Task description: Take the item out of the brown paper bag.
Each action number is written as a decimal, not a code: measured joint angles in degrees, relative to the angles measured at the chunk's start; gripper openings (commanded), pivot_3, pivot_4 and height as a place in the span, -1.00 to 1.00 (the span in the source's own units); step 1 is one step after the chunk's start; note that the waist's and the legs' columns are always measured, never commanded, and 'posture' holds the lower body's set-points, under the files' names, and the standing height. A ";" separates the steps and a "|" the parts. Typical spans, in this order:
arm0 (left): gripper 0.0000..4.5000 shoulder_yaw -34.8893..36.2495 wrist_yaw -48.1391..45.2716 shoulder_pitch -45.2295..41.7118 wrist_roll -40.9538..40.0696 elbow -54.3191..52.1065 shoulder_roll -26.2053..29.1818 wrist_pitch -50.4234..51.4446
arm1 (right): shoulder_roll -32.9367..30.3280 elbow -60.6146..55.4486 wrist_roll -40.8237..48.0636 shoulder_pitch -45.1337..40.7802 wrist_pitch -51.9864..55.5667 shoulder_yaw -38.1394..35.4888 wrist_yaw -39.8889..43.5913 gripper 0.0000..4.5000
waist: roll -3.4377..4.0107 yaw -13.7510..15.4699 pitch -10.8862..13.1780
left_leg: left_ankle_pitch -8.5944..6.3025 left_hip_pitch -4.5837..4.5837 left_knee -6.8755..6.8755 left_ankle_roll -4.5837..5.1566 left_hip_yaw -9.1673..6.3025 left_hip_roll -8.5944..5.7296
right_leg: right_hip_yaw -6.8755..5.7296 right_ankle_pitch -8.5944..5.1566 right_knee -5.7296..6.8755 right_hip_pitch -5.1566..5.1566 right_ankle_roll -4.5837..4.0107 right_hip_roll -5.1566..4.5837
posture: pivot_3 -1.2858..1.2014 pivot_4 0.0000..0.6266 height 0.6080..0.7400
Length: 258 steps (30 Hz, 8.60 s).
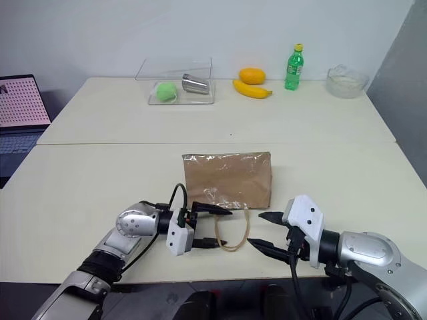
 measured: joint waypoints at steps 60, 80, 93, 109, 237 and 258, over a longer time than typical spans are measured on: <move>-1.00 5.73 7.74 -9.35 -10.01 -19.11 -3.79 44.87 | 11.51 26.43 -43.80 -16.17 -15.88 38.64 1.43 -0.97 | -0.04 -0.06 -0.03 | 0.01 0.04 0.10 -0.01 -0.05 -0.02 | -0.02 0.00 0.10 -0.01 0.00 0.01 | 0.03 -0.52 1.00; -1.00 14.22 13.82 -33.01 -10.91 -3.42 -7.43 55.64 | 11.30 25.79 -50.13 -15.67 -17.51 39.54 3.07 -0.97 | -0.10 -0.09 -0.16 | 0.01 0.02 0.27 -0.02 -0.07 -0.05 | -0.03 0.00 0.12 0.05 0.05 0.00 | 0.03 -0.52 1.00; -1.00 14.93 4.89 -27.55 -19.46 -15.56 -7.13 66.25 | 9.58 11.60 -39.29 -12.05 -4.04 23.98 6.96 0.31 | -0.10 -0.06 -0.10 | 0.01 -0.11 0.27 -0.02 -0.12 -0.05 | -0.04 0.00 0.16 -0.06 0.03 0.00 | 0.03 -0.52 1.00; -1.00 13.26 1.60 -25.00 -18.36 -17.15 -6.97 63.35 | 2.30 2.08 -10.32 -27.49 12.63 1.54 12.22 0.31 | -0.13 -0.44 -0.06 | 0.01 -0.03 0.29 -0.01 0.00 -0.01 | -0.01 0.01 0.17 -0.02 0.03 0.00 | 0.03 -0.52 1.00; -0.91 16.45 12.47 -32.59 -8.10 6.32 -8.55 53.52 | 1.97 16.67 -23.15 -17.05 -9.00 -8.78 12.14 1.00 | 0.03 -1.36 -0.01 | 0.02 -1.08 0.77 -0.01 0.03 -0.08 | 0.07 0.18 0.45 -0.96 0.02 0.00 | 0.03 -0.52 1.00; 0.65 30.01 17.23 -15.60 -20.41 -23.08 2.11 77.86 | 15.16 8.94 -15.90 -16.43 -5.70 -4.11 -6.21 1.00 | 0.05 -1.41 -0.04 | 0.05 -1.03 0.83 0.06 0.03 -0.08 | 0.13 0.27 0.45 -0.92 0.15 -0.02 | 0.03 -0.52 1.00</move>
